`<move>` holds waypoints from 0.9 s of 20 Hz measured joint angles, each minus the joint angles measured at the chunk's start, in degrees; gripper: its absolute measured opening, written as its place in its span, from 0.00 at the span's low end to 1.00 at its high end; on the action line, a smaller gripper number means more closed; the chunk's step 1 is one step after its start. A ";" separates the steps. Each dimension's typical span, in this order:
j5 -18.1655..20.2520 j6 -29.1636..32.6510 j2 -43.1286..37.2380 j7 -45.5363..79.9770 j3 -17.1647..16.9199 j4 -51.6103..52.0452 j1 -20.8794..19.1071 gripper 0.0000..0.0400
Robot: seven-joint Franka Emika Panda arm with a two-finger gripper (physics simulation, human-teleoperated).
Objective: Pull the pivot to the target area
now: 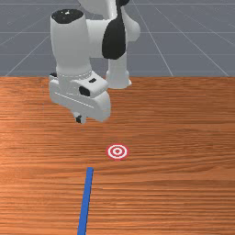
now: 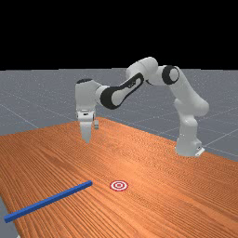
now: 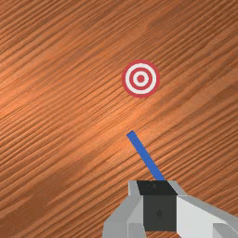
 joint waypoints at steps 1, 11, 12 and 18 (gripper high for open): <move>0.28 -0.71 -0.26 2.10 -0.28 0.45 0.22 0.00; -4.08 -0.59 -0.41 -33.19 6.37 -0.02 -2.78 0.00; -4.56 0.14 -0.02 -36.59 6.96 -0.47 -3.20 0.00; -3.35 -4.58 4.89 -21.35 3.75 7.21 -0.08 0.00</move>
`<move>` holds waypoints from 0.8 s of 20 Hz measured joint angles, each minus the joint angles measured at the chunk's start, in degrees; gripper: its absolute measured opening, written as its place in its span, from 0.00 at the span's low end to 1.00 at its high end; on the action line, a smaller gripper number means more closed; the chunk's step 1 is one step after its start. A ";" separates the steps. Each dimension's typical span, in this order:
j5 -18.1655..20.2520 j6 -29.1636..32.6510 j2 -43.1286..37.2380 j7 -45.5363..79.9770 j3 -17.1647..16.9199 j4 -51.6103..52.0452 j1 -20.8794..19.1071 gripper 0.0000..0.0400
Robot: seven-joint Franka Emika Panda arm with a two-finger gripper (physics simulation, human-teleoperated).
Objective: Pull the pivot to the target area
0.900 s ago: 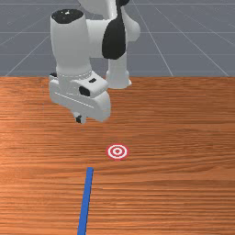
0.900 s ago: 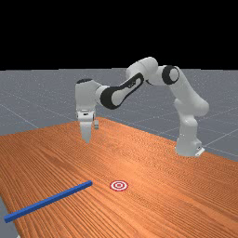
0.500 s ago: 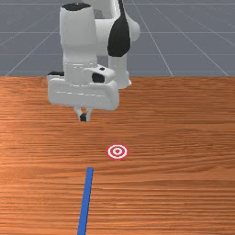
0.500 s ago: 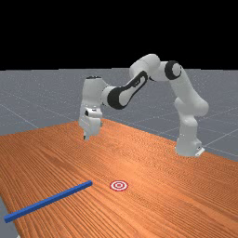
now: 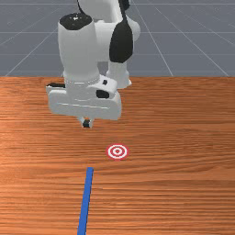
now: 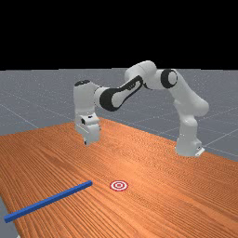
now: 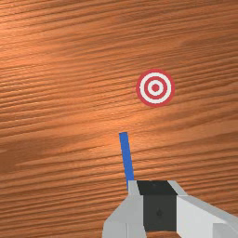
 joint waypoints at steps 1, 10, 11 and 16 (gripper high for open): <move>-0.19 -2.40 2.76 -0.15 -0.21 4.90 0.74 0.00; -0.32 -2.33 11.39 -0.68 -0.64 12.95 1.87 0.92; -0.35 2.09 10.05 -0.48 -0.47 8.87 1.32 0.95; 2.58 0.06 14.72 -2.99 1.53 13.24 0.08 1.00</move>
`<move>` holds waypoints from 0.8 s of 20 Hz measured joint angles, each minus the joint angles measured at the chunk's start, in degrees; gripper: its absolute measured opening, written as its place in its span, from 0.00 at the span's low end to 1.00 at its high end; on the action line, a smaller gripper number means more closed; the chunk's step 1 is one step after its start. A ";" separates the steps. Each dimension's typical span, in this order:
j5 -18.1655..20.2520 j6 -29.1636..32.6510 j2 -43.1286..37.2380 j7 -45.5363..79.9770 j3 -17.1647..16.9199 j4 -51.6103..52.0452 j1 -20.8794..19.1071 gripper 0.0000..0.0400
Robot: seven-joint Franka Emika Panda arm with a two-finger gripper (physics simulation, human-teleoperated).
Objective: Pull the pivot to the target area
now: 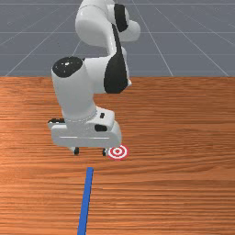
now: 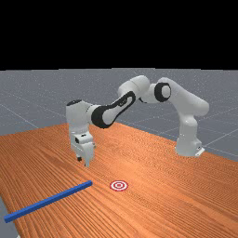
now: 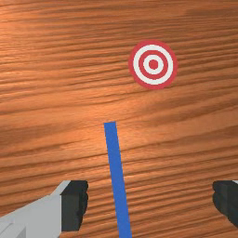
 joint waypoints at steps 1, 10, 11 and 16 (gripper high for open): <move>-0.42 -2.84 3.48 0.14 -0.48 6.37 1.09 1.00; 1.17 -0.81 4.59 1.23 1.16 5.33 2.01 1.00; 1.25 0.05 5.62 1.00 1.25 5.55 1.92 1.00; -0.02 3.94 10.43 1.32 0.09 6.44 2.51 1.00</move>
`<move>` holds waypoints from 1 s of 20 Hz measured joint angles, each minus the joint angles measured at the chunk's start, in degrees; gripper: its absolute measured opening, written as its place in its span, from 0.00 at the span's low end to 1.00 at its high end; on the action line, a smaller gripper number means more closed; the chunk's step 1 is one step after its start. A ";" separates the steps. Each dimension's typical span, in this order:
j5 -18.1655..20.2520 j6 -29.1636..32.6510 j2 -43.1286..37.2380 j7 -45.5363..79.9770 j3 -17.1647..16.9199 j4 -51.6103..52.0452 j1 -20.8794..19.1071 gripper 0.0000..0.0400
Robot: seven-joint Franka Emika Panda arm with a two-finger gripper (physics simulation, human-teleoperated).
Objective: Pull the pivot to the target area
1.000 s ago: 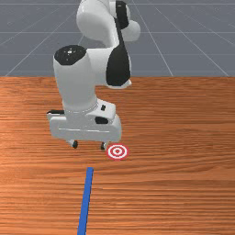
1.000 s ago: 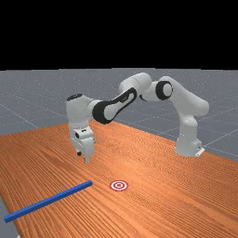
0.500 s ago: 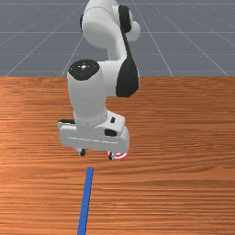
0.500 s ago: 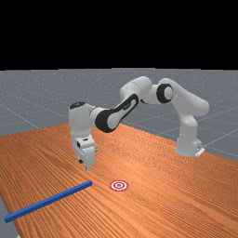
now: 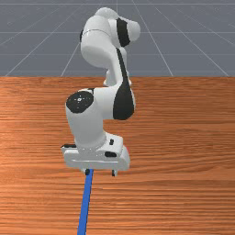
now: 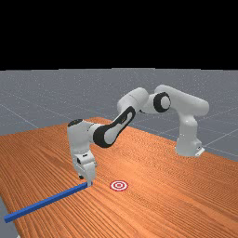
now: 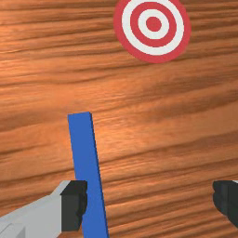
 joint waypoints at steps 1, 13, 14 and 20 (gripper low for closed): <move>0.87 -0.40 1.44 -0.96 0.82 1.51 -0.37 1.00; -1.07 9.18 1.54 0.17 -0.85 -2.28 -0.08 1.00; -1.03 8.74 0.96 0.24 -0.82 -2.62 -0.14 1.00; -0.91 2.57 2.72 -0.44 -1.09 3.37 0.16 1.00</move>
